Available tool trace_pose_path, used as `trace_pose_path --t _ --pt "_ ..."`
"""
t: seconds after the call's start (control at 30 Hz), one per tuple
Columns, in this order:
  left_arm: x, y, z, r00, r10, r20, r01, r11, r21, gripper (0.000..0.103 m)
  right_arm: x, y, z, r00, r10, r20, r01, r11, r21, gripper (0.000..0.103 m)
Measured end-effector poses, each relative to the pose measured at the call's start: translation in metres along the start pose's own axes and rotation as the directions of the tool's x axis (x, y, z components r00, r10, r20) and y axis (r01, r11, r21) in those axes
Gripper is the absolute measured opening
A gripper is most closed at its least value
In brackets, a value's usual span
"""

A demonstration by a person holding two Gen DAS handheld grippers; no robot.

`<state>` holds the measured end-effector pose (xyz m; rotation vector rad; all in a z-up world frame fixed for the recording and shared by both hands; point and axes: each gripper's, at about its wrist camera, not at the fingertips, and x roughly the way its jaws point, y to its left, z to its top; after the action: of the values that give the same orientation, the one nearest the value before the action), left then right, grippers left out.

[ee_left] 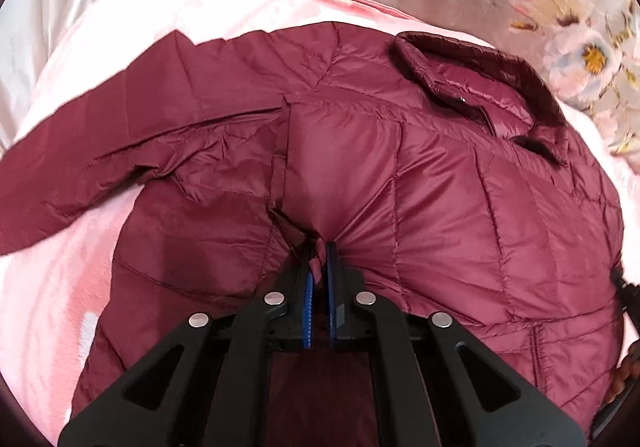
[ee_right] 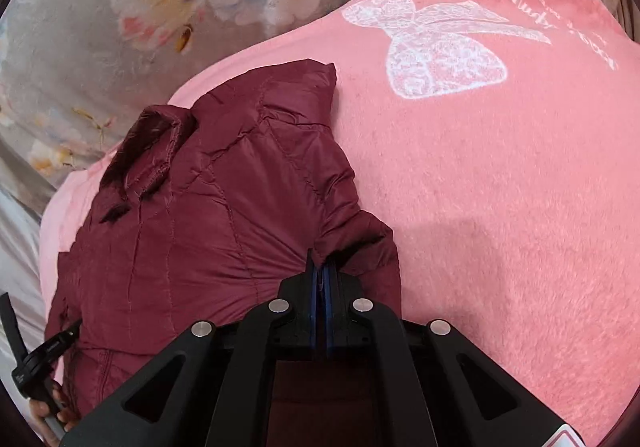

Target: Fold large clothes

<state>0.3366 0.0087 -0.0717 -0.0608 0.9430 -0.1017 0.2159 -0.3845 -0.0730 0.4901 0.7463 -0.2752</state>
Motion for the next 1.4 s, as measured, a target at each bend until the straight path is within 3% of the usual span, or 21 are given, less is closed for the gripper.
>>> trace_pose_path --t 0.13,0.2,0.3,0.37,0.43,0.57,0.67,0.8,1.03,1.23,1.33,1.4 --pt "-0.009 -0.005 0.0 0.998 0.067 0.023 -0.068 0.996 0.054 0.015 -0.01 0.012 0.001 0.997 -0.074 0.012 0.075 0.996 -0.056 0.01" --pt "-0.027 -0.001 0.003 0.993 0.099 0.061 -0.103 0.993 0.059 0.031 -0.045 0.026 0.001 0.984 -0.134 0.116 0.145 0.985 -0.095 0.013" --pt "-0.06 -0.002 0.013 0.983 0.115 0.141 -0.124 0.991 0.055 0.04 -0.067 0.066 0.0 0.98 -0.095 0.175 0.13 0.97 -0.203 0.016" --pt "-0.07 -0.016 0.022 0.983 0.095 0.16 -0.108 0.992 0.072 0.045 -0.064 0.098 -0.005 0.991 -0.031 0.133 0.066 0.96 -0.273 0.016" --pt "-0.063 -0.032 0.024 0.99 0.063 0.128 -0.076 0.992 0.102 0.048 -0.052 0.126 -0.013 0.997 0.026 0.071 -0.002 0.947 -0.32 0.016" --pt "-0.023 -0.066 0.01 0.998 0.056 0.031 -0.06 0.986 0.153 0.048 -0.011 0.168 -0.042 1.0 0.008 -0.022 -0.017 0.908 -0.418 0.016" --pt "-0.004 -0.069 -0.005 0.997 0.074 0.013 -0.075 0.986 0.148 0.048 0.014 0.17 -0.058 0.997 -0.029 -0.07 -0.004 0.901 -0.433 0.016" --pt "0.0 -0.066 -0.015 0.996 0.072 0.055 -0.079 0.989 0.126 0.054 0.02 0.162 -0.061 0.997 -0.012 -0.074 -0.019 0.912 -0.41 0.015" --pt "0.001 -0.068 -0.019 0.992 0.095 0.083 -0.105 0.987 0.125 0.059 0.022 0.171 -0.068 0.998 -0.056 -0.019 0.042 0.893 -0.449 0.015" --pt "0.002 -0.068 -0.019 0.989 0.117 0.086 -0.127 0.984 0.125 0.064 0.021 0.169 -0.068 0.999 -0.048 -0.021 0.034 0.896 -0.443 0.015" --pt "0.003 -0.065 -0.018 0.989 0.127 0.082 -0.136 0.985 0.111 0.071 0.021 0.167 -0.067 0.999 -0.043 -0.024 0.028 0.899 -0.436 0.015" --pt "0.002 -0.058 -0.016 0.993 0.096 0.075 -0.102 0.991 0.082 0.079 0.021 0.167 -0.067 0.999 -0.043 -0.023 0.028 0.9 -0.436 0.015"
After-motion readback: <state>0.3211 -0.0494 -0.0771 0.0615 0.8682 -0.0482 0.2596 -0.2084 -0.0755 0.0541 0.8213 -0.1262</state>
